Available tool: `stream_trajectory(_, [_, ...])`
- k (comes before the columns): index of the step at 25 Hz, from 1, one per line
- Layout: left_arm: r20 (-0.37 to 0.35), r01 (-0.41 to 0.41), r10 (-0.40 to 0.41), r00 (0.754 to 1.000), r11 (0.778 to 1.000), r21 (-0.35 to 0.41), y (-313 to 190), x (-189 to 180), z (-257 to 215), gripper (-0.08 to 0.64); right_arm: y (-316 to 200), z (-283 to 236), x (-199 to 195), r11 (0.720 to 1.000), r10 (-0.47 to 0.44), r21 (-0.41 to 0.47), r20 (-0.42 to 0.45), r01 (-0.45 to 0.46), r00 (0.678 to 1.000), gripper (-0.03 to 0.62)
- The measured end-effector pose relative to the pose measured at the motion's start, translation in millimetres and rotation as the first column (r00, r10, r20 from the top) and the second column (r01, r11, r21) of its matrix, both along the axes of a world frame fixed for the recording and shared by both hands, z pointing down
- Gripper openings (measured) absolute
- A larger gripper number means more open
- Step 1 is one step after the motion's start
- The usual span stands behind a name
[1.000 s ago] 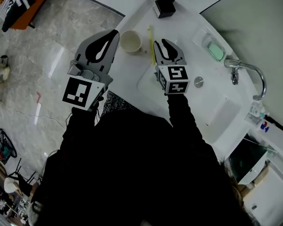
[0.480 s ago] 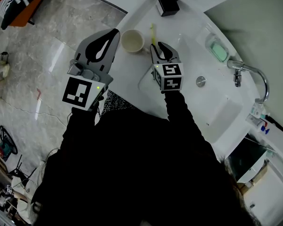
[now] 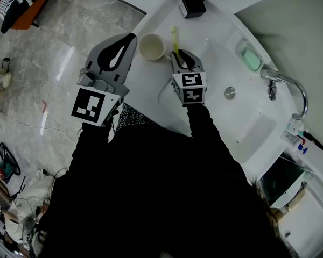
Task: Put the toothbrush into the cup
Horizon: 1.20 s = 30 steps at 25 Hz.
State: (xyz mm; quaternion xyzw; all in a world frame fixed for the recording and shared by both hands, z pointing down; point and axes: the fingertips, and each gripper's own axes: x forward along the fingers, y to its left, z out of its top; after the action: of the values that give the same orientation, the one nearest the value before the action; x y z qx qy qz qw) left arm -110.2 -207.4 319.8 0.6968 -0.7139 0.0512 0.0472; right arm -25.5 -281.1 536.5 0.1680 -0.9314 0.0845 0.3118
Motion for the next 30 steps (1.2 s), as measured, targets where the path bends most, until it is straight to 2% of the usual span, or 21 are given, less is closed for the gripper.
stream_trajectory(7, [0.0,-0.003,0.003,1.0,1.0,-0.002,-1,0,0,0.008,-5,2,2,1.0,0.023,0.009,-0.008,-0.023,1.0,0.06])
stream_trajectory(18, [0.004,-0.007,0.007,1.0,1.0,0.002,-1,1,-1,0.008,-6,2,2,0.999,0.039,-0.006,-0.011,-0.039,0.999,0.054])
stream_trajectory(30, [-0.001,-0.017,0.017,1.0,1.0,0.009,0,6,-5,0.008,-14,-35,5,0.998,0.06,0.017,0.091,-0.061,0.994,0.052])
